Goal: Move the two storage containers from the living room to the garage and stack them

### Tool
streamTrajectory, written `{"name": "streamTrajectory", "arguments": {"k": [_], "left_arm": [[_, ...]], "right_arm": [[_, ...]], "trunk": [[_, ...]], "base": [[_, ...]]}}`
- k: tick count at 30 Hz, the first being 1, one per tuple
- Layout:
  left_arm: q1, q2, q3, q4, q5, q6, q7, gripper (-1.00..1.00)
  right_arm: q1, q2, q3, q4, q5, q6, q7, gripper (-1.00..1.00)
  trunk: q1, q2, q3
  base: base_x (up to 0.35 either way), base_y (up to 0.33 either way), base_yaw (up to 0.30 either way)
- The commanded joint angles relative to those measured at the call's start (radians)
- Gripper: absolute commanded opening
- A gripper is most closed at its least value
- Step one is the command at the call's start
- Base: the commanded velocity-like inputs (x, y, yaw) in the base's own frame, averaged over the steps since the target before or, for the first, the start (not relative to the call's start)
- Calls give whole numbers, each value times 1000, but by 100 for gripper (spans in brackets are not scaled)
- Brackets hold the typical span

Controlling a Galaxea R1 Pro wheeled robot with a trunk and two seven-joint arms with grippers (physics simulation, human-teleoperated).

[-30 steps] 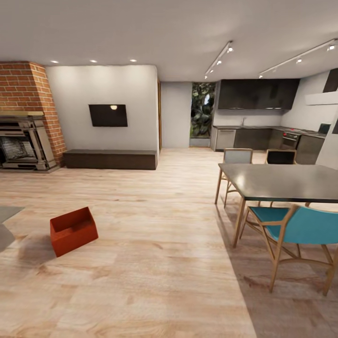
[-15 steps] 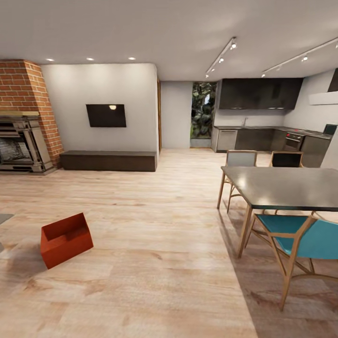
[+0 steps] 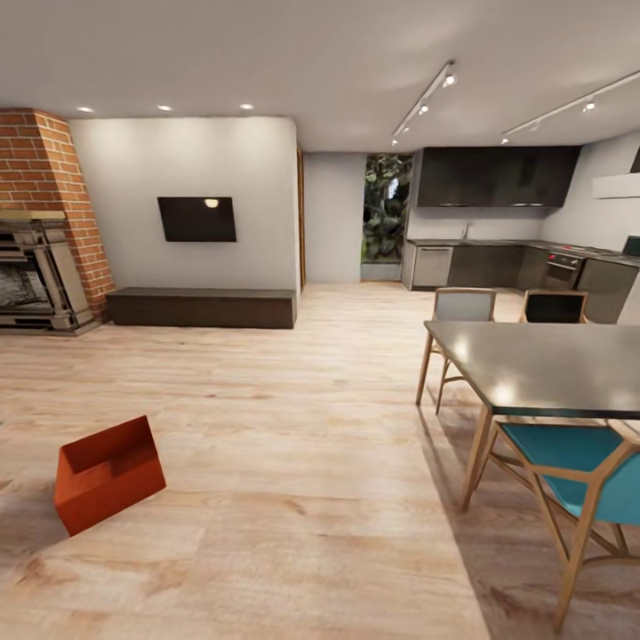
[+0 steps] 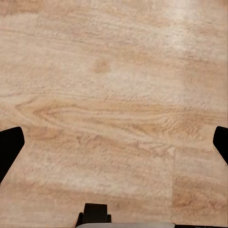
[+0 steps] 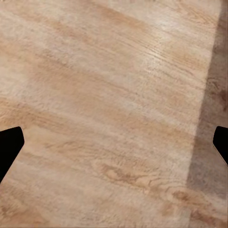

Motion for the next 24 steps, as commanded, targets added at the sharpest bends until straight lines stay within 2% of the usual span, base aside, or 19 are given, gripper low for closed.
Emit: {"name": "streamTrajectory", "arguments": {"k": [1,24], "left_arm": [[0,0,0,-1,11,0,-8,100],[0,0,0,-1,11,0,-8,100]], "right_arm": [[-1,-1,3,0,1,-2,-1,100],[-1,-1,3,0,2,-2,-1,100]], "trunk": [[1,0,-1],[1,0,-1]], "base": [[329,0,0],[329,0,0]]}}
